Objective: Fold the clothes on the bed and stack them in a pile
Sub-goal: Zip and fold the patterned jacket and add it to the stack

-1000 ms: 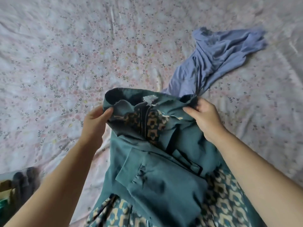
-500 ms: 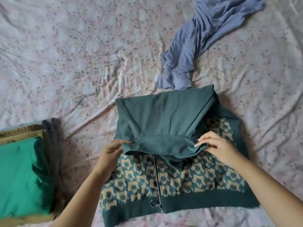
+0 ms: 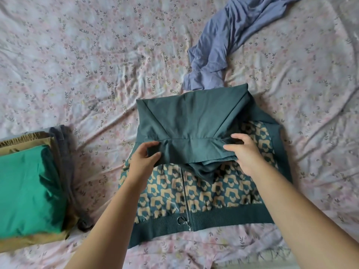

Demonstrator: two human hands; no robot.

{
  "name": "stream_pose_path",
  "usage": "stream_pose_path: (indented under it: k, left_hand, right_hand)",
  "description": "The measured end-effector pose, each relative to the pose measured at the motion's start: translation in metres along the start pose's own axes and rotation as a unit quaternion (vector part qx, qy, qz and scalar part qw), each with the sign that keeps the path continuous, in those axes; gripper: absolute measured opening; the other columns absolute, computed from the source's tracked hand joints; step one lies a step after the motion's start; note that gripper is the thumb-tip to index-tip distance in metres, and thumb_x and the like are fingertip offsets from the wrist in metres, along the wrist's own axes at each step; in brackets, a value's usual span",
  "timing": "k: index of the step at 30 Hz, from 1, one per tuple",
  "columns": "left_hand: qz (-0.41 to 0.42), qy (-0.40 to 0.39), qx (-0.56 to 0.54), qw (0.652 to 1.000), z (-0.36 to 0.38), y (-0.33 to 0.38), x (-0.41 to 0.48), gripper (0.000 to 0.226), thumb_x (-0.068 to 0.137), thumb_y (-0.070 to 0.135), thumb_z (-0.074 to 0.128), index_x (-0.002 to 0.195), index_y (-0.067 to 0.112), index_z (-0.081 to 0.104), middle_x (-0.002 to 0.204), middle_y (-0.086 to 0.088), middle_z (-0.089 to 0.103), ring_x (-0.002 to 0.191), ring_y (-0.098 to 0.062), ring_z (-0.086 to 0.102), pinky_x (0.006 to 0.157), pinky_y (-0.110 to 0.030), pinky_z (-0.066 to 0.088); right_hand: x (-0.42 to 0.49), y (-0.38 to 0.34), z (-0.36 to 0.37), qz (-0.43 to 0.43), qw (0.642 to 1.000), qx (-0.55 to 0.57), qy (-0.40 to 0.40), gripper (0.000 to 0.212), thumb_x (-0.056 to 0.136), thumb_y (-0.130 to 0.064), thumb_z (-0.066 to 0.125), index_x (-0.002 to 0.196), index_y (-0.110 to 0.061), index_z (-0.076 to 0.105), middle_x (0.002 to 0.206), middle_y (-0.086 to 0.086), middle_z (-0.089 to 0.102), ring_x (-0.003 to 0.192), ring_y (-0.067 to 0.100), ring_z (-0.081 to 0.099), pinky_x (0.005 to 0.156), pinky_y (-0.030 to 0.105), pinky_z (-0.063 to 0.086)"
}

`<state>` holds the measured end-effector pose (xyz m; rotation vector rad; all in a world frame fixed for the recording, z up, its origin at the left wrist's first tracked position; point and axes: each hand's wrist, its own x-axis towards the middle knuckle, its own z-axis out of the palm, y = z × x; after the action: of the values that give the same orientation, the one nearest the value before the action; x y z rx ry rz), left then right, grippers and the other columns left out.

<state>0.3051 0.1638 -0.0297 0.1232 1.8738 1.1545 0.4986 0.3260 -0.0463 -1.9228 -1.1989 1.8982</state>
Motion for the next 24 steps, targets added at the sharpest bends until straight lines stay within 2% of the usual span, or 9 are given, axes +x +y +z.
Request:
stream_pose_path:
  k: [3,6,9,11,14,17,19,21,24]
  left_hand:
    - [0.024,-0.031,-0.102,0.994,0.003,0.010,-0.014,0.031,0.088,-0.008,0.050,0.107,0.015,0.059,0.109,-0.005,0.060,0.088,-0.013,0.059,0.068,-0.015,0.052]
    - [0.058,-0.077,-0.130,0.987,-0.001,-0.001,-0.031,0.041,0.087,-0.012,0.046,0.108,0.021,0.059,0.113,-0.001,0.061,0.097,-0.012,0.059,0.077,-0.016,0.053]
    - [0.015,-0.054,-0.027,0.998,0.003,-0.032,-0.038,0.046,0.086,-0.015,0.047,0.109,0.024,0.058,0.114,-0.001,0.060,0.099,-0.018,0.059,0.073,-0.013,0.052]
    - [-0.013,-0.026,0.132,0.991,0.009,-0.046,-0.034,0.042,0.088,-0.007,0.050,0.118,0.023,0.055,0.116,-0.009,0.059,0.086,-0.020,0.057,0.062,-0.015,0.049]
    - [0.085,0.066,0.413,0.905,0.012,-0.044,-0.025,0.032,0.085,0.015,0.062,0.117,0.017,0.060,0.129,-0.014,0.051,0.109,-0.026,0.049,0.089,-0.035,0.042]
    - [0.273,0.193,0.467,0.819,0.021,-0.021,-0.015,0.020,0.080,0.016,0.061,0.098,0.007,0.062,0.131,-0.021,0.048,0.123,-0.039,0.042,0.098,-0.052,0.035]
    - [0.383,0.189,0.472,0.771,0.033,-0.009,0.000,0.020,0.081,0.010,0.051,0.099,0.004,0.057,0.130,-0.023,0.050,0.126,-0.039,0.041,0.100,-0.054,0.036]
    - [0.418,0.148,0.479,0.757,0.051,-0.003,0.022,0.028,0.084,0.009,0.040,0.109,0.004,0.051,0.134,-0.019,0.049,0.132,-0.033,0.036,0.108,-0.052,0.027]
    - [0.380,0.098,0.515,0.762,0.072,-0.011,0.067,0.042,0.088,0.017,0.035,0.125,0.002,0.048,0.138,-0.016,0.048,0.132,-0.031,0.038,0.105,-0.056,0.024]
  right_hand:
    - [-0.012,-0.011,-0.015,-0.053,0.998,0.045,0.002,0.035,0.079,0.006,0.062,0.096,-0.025,0.062,0.118,0.013,0.059,0.106,0.028,0.059,0.094,0.045,0.048]
    - [-0.032,-0.009,-0.045,-0.163,0.986,0.041,-0.015,0.040,0.081,0.008,0.058,0.091,-0.030,0.064,0.114,0.009,0.063,0.106,0.025,0.060,0.092,0.041,0.047]
    - [-0.036,0.024,-0.053,-0.160,0.981,-0.105,-0.008,0.042,0.081,0.006,0.060,0.089,-0.035,0.061,0.109,0.001,0.064,0.104,0.020,0.059,0.091,0.037,0.047]
    - [-0.026,0.052,-0.048,-0.106,0.972,-0.211,0.004,0.037,0.082,0.003,0.061,0.093,-0.032,0.060,0.106,0.005,0.062,0.100,0.023,0.059,0.089,0.038,0.048]
    - [-0.015,0.054,-0.042,-0.124,0.929,-0.331,0.111,0.028,0.083,-0.002,0.058,0.107,-0.017,0.063,0.111,0.014,0.055,0.095,0.025,0.054,0.081,0.030,0.043]
    - [-0.015,0.025,-0.021,-0.324,0.825,-0.399,0.233,0.022,0.079,-0.005,0.056,0.100,-0.005,0.063,0.108,0.019,0.052,0.100,0.033,0.048,0.083,0.036,0.039]
    - [-0.010,0.010,0.006,-0.433,0.769,-0.426,0.199,0.027,0.079,-0.013,0.049,0.102,-0.006,0.061,0.111,0.019,0.054,0.102,0.033,0.048,0.090,0.041,0.037]
    - [0.004,0.003,0.041,-0.486,0.735,-0.455,0.127,0.035,0.080,-0.018,0.044,0.110,-0.008,0.058,0.120,0.019,0.055,0.111,0.035,0.049,0.095,0.049,0.039]
    - [0.035,0.004,0.083,-0.453,0.749,-0.481,0.043,0.049,0.080,-0.024,0.038,0.125,-0.012,0.053,0.132,0.015,0.053,0.121,0.032,0.051,0.094,0.061,0.037]
